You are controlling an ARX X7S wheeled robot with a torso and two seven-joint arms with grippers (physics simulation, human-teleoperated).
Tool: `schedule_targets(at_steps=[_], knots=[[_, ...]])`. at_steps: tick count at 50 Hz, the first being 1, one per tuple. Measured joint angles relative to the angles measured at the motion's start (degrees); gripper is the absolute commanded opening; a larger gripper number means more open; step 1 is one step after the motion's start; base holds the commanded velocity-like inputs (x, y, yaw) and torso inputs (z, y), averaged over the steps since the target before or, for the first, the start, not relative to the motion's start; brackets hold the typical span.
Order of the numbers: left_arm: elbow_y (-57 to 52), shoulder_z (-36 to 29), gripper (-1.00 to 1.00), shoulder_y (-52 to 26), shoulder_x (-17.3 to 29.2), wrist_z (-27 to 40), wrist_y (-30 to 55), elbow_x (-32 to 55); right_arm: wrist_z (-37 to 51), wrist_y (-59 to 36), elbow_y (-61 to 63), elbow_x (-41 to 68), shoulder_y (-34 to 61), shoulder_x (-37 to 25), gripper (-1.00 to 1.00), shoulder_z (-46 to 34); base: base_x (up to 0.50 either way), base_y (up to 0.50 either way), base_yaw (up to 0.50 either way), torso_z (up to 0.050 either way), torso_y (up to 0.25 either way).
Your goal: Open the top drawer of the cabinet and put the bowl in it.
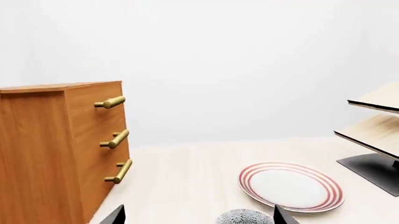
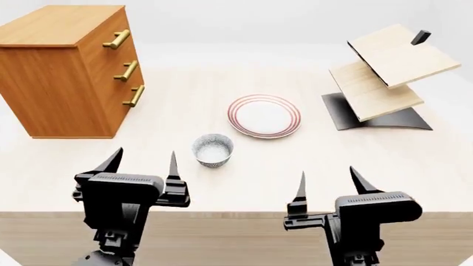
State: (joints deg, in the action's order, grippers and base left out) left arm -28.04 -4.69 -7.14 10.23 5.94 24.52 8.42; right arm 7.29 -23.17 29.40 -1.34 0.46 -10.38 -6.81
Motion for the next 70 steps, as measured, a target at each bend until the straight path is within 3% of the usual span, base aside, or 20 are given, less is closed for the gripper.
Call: schedule_targets(at_steps=[12, 25, 34, 43, 49, 57, 70], knots=[[-7.6, 0.8, 1.00, -8.7, 2.3, -0.2, 15.8, 3.3, -2.7, -21.9, 12.7, 0.7, 9.3, -2.2, 1.00, 0.7, 0.00, 0.00, 0.00, 0.046, 0.000], [-12.4, 4.1, 1.00, -21.6, 4.0, -0.3, 34.1, 8.3, -4.8, -46.9, 22.1, 1.0, 24.0, -5.3, 1.00, -0.7, 0.00, 0.00, 0.00, 0.000, 0.000], [-14.7, 6.3, 1.00, -31.1, 4.5, -0.6, 47.4, 12.0, -5.0, -58.5, 25.0, 3.9, 33.3, -7.5, 1.00, -1.4, 0.00, 0.00, 0.00, 0.000, 0.000], [-15.5, 7.8, 1.00, -39.8, 4.7, -0.6, 55.5, 14.3, 17.8, -62.9, 21.9, 36.8, 43.4, -14.4, 1.00, 4.6, 0.14, 0.00, 0.00, 0.000, 0.000], [-15.7, 7.8, 1.00, -43.2, 4.9, -0.5, 58.0, 15.2, 26.7, -62.9, 20.4, 52.7, 47.2, -17.5, 1.00, 6.6, 0.50, 0.00, 0.00, 0.000, 0.000], [-15.7, 7.7, 1.00, -45.2, 5.3, -0.3, 59.2, 15.9, 31.6, -61.4, 19.2, 62.1, 49.1, -20.6, 1.00, 7.0, 0.50, 0.00, 0.00, 0.000, 0.000], [-15.2, 7.4, 1.00, -46.3, 6.0, 0.1, 59.4, 16.4, 34.8, -59.9, 18.1, 68.0, 50.4, -23.1, 1.00, 6.4, 0.50, 0.00, 0.00, 0.000, 0.000]])
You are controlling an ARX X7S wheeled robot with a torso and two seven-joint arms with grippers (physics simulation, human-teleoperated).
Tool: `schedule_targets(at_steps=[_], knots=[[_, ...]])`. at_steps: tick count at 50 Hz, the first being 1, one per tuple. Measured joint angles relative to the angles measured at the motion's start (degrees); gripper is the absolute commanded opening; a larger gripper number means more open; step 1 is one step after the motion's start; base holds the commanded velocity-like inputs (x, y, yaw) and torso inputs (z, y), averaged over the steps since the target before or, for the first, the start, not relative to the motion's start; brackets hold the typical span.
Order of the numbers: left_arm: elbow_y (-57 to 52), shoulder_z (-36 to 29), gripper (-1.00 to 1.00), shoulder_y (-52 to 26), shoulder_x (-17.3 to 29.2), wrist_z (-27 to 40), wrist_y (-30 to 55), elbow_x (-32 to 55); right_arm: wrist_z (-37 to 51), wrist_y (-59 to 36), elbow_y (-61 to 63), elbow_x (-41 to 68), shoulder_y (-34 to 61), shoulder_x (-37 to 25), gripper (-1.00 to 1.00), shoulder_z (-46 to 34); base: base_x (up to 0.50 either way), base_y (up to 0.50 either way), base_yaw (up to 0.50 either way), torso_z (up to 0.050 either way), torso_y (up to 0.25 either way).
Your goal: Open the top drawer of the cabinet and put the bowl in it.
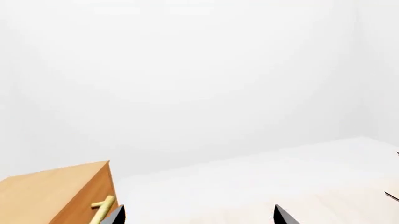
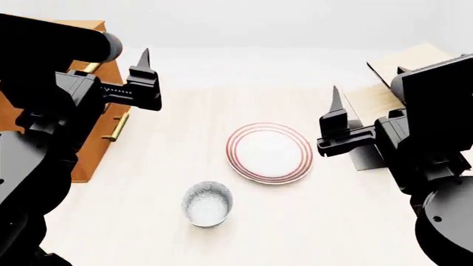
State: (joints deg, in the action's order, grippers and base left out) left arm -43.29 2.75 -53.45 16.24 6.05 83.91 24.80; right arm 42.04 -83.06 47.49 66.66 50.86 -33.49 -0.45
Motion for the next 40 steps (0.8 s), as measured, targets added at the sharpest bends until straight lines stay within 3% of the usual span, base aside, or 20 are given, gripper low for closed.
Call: schedule_targets(at_steps=[22, 30, 40], knots=[[0.7, -0.5, 1.00, -0.4, 0.9, 0.5, -0.6, 0.7, 1.5, 2.3, -1.1, 2.1, 0.4, -2.3, 1.00, -1.2, 0.50, 0.00, 0.00, 0.000, 0.002], [1.5, -1.6, 1.00, 0.2, 1.9, 0.5, -2.0, 0.5, 0.8, 4.1, -1.5, 0.8, -0.5, -2.9, 1.00, -2.1, 0.02, 0.00, 0.00, 0.000, 0.000], [4.6, -7.8, 1.00, 0.4, 6.5, -0.8, -6.2, -1.2, 0.0, 6.1, -2.1, -0.6, -1.9, -3.4, 1.00, -2.9, 0.00, 0.00, 0.00, 0.000, 0.000]])
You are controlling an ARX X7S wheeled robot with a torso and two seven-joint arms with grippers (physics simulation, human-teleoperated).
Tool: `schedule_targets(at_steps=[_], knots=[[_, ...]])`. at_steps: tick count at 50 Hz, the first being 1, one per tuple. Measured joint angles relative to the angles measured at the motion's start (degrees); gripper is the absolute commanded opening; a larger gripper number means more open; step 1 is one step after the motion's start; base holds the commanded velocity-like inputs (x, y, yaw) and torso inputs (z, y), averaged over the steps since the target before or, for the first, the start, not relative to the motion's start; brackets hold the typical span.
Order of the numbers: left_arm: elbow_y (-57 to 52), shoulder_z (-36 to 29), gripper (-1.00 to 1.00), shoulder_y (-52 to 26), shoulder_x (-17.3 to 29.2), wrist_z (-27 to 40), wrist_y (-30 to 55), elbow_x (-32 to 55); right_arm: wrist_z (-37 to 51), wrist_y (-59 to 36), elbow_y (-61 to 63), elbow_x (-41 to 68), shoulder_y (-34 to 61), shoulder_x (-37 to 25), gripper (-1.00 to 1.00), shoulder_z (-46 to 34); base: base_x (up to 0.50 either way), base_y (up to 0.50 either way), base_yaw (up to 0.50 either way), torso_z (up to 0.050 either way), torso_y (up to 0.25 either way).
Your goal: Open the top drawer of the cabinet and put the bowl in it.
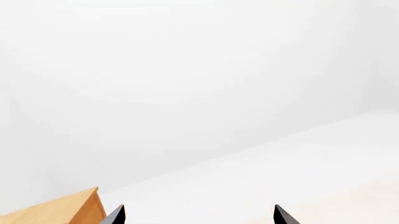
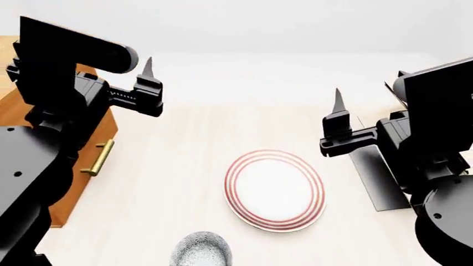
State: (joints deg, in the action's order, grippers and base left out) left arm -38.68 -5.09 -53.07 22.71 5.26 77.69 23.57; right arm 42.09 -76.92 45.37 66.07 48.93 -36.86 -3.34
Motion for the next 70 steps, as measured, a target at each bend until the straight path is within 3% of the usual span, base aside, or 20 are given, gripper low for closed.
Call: schedule_targets(at_steps=[15, 28, 48, 70], knots=[[6.2, -15.8, 1.00, -3.1, 9.1, -1.7, -6.1, -6.3, -1.5, 3.1, -0.7, -2.2, -2.3, -0.4, 1.00, -1.2, 0.00, 0.00, 0.00, 0.000, 0.000], [12.5, -27.0, 1.00, -6.0, 13.2, -2.9, -7.7, -10.8, -2.2, 4.8, -1.4, -3.5, -3.3, -0.5, 1.00, -2.2, 0.00, 0.00, 0.00, 0.000, 0.000], [26.2, -38.6, 1.00, -10.1, 14.0, -3.7, -12.1, -16.7, -3.4, 7.5, -2.5, -5.9, -4.8, -0.8, 1.00, -3.9, 0.00, 0.00, 0.00, 0.000, 0.000], [39.1, -44.6, 1.00, -13.8, 12.4, -3.8, -15.1, -20.8, -3.7, 9.0, -3.6, -7.1, -5.5, -0.7, 1.00, -5.2, 0.00, 0.00, 0.00, 0.000, 0.000]])
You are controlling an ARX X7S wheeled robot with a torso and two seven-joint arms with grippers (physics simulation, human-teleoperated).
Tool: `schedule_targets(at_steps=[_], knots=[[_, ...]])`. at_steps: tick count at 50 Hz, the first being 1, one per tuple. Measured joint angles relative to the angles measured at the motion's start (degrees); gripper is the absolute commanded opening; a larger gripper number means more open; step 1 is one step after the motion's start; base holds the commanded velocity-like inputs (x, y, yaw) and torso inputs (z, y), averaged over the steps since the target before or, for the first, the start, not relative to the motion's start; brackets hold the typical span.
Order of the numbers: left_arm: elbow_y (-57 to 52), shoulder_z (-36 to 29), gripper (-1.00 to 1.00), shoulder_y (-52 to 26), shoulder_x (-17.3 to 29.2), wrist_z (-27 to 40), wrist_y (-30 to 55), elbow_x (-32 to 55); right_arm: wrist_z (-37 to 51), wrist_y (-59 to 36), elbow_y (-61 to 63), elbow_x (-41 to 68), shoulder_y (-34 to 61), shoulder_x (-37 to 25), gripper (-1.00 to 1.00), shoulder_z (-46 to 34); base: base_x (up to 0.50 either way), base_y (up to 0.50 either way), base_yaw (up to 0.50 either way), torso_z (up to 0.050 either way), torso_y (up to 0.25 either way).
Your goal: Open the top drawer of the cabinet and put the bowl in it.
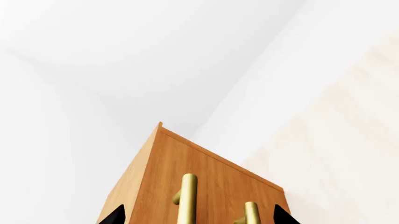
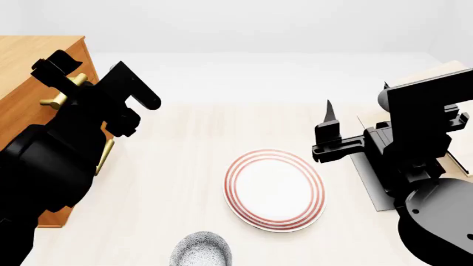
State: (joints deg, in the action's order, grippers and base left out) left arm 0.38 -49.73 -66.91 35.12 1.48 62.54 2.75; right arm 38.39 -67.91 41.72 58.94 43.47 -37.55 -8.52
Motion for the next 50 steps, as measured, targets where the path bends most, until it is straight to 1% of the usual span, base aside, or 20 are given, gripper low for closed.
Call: schedule_targets(at_steps=[18, 50], knots=[[9.7, -2.0, 1.00, -2.5, -2.2, -0.2, -2.4, -1.4, -0.1, 1.0, -0.6, 0.2, -0.5, -0.2, 1.00, 0.1, 0.00, 0.00, 0.00, 0.000, 0.000], [24.5, -2.5, 1.00, -4.1, -5.5, 0.6, -7.9, -2.2, -0.8, 3.1, -1.6, -1.0, -1.7, -0.3, 1.00, -1.2, 0.00, 0.00, 0.00, 0.000, 0.000]])
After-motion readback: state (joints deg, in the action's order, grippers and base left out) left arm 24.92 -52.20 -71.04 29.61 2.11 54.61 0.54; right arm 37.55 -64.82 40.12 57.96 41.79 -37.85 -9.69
